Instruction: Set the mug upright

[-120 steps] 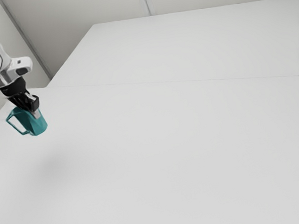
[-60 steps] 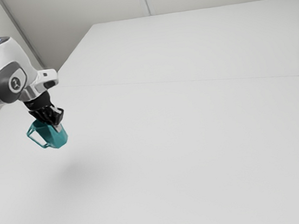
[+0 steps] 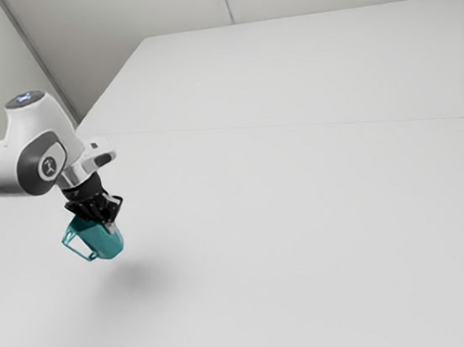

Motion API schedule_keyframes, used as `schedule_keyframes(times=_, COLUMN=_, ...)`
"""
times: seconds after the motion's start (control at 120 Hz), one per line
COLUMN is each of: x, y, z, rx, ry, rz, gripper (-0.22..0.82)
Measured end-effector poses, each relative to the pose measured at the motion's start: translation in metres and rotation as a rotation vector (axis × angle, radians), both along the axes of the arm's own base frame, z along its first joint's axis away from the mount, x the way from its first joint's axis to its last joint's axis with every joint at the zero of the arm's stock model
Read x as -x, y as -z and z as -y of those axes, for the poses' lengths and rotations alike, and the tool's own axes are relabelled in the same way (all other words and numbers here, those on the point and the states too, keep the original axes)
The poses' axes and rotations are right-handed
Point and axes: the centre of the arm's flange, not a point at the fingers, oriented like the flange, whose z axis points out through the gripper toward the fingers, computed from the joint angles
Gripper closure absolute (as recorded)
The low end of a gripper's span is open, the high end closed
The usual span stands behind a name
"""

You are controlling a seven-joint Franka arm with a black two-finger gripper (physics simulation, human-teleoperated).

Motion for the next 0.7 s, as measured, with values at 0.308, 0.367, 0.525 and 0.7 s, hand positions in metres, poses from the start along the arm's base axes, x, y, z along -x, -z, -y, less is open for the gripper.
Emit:
schedule_keyframes(times=0.308, x=0.002, y=0.025, z=0.019, rx=-0.022, ry=-0.041, rz=0.011, gripper=0.79)
schedule_keyframes(times=0.367, x=0.002, y=0.031, z=0.02, rx=-0.024, ry=-0.053, rz=0.012, gripper=0.79)
schedule_keyframes(times=0.525, x=-0.003, y=0.045, z=0.024, rx=-0.026, ry=-0.076, rz=0.013, gripper=0.79)
schedule_keyframes(times=0.7, x=-0.008, y=0.059, z=0.029, rx=-0.028, ry=-0.094, rz=0.007, gripper=0.79)
